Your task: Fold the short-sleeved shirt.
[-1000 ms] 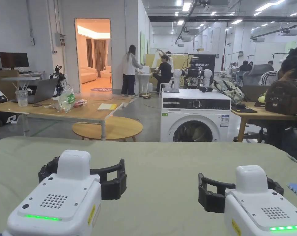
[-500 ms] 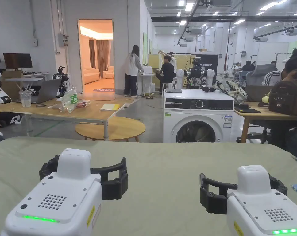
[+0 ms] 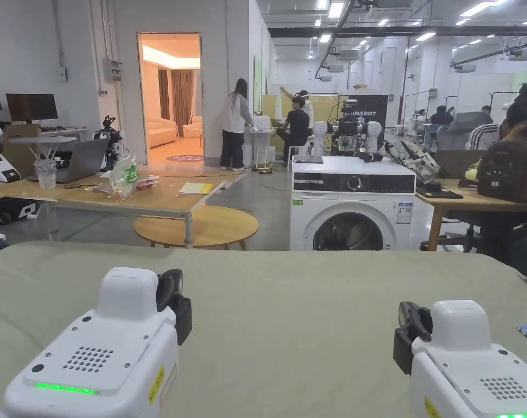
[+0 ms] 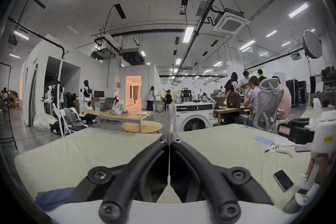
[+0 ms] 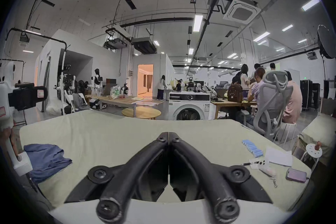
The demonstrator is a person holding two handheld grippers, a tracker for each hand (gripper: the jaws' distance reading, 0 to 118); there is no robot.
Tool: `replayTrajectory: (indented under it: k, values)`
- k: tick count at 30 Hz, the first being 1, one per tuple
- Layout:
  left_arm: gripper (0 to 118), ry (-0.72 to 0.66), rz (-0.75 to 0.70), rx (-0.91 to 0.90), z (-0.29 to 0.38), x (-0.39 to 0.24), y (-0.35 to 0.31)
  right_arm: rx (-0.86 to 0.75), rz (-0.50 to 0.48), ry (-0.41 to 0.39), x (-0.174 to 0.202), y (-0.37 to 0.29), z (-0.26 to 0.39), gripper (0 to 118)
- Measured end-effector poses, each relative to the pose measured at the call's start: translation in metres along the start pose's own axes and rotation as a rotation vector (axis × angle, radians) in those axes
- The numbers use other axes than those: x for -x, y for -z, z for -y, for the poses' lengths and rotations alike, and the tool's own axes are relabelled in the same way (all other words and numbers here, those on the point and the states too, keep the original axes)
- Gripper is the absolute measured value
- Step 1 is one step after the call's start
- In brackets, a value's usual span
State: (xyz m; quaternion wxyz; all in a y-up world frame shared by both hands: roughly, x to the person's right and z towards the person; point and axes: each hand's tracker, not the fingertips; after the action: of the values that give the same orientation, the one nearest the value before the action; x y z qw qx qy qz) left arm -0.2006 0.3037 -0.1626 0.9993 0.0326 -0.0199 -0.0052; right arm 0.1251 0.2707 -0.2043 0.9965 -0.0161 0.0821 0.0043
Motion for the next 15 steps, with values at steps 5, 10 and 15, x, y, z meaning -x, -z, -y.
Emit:
replayTrajectory:
  k: [5, 10, 15]
  values:
    - [0, 0.044, -0.014, 0.0, 0.0, -0.007, 0.0, 0.023, -0.009, 0.004, 0.002, 0.002, 0.003, 0]
    - [0, 0.033, -0.029, -0.008, -0.005, 0.004, -0.009, 0.023, -0.031, -0.002, 0.017, 0.011, -0.002, 0]
    - [0, 0.005, -0.141, 0.02, -0.002, 0.048, -0.033, 0.008, -0.135, 0.005, 0.061, 0.026, -0.006, 0]
